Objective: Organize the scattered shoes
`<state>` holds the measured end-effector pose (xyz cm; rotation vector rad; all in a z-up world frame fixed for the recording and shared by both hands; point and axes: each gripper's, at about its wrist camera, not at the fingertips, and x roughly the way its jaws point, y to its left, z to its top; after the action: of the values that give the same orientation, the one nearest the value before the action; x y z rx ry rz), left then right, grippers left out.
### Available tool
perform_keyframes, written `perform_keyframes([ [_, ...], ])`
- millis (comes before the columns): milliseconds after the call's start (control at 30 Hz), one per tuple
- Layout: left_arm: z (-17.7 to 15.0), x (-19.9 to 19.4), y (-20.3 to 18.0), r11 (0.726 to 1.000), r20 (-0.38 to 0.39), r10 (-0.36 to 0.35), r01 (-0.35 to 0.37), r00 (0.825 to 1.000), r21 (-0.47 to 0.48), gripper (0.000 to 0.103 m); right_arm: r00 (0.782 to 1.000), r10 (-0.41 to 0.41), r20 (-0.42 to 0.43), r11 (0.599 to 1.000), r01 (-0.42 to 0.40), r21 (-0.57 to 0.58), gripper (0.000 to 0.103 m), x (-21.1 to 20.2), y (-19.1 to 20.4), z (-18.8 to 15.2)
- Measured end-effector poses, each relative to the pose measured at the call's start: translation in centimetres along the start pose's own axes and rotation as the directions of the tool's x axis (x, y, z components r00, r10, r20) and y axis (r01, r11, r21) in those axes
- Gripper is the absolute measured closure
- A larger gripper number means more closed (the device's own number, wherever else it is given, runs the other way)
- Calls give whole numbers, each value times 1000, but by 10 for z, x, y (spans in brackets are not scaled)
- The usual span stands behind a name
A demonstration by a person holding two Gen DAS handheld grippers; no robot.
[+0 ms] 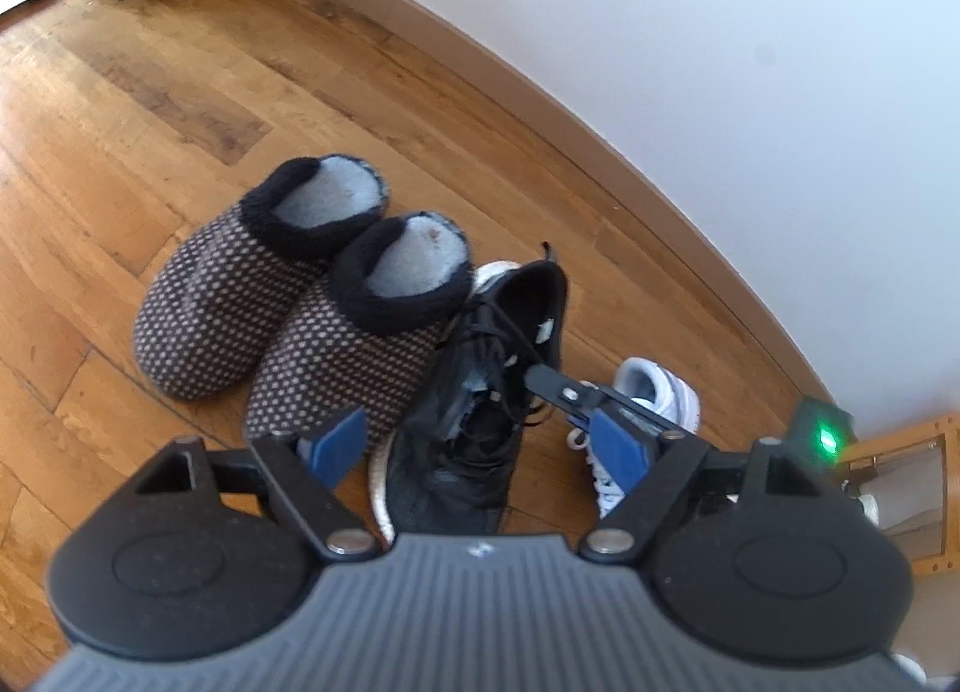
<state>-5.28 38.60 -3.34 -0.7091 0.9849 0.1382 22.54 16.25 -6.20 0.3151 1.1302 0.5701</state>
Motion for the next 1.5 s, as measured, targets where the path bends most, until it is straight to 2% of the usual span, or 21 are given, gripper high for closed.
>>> perform_keyframes([
  [167,-7,8,-23,998,-15,-25,26,1000,57,22,997,80,9,997,-80,2,31,-59,-32,-5],
  [400,-16,24,-69,988,-64,-71,79,995,129,22,997,69,-27,997,-69,22,30,-123,-97,-13],
  [700,-26,36,-143,964,-94,-88,109,992,244,23,994,-66,-89,994,57,-95,26,-226,-184,-25],
  [833,-35,45,-202,940,-96,-132,155,987,305,22,986,-143,-90,986,134,-97,23,-275,-229,-27],
  [1033,-63,81,-276,901,-150,-225,264,963,345,22,986,-162,-51,986,159,-48,21,-309,-276,-34],
  [1100,-87,110,-309,871,-188,-278,330,942,365,22,989,-144,-34,990,143,-14,20,-316,-292,-40],
  [1200,-119,147,-339,844,-238,-335,403,912,355,22,994,-109,-1,994,109,29,19,-324,-317,-53],
  [1300,-139,164,-354,849,-235,-343,407,909,336,22,996,-85,1,993,85,85,19,-327,-336,-63],
  [1367,-155,175,-363,842,-212,-377,429,902,328,22,997,-74,-5,991,74,112,17,-331,-346,-69],
  [1500,-167,195,-374,839,-228,-378,436,897,325,22,996,-80,-33,987,83,137,15,-335,-368,-86],
])
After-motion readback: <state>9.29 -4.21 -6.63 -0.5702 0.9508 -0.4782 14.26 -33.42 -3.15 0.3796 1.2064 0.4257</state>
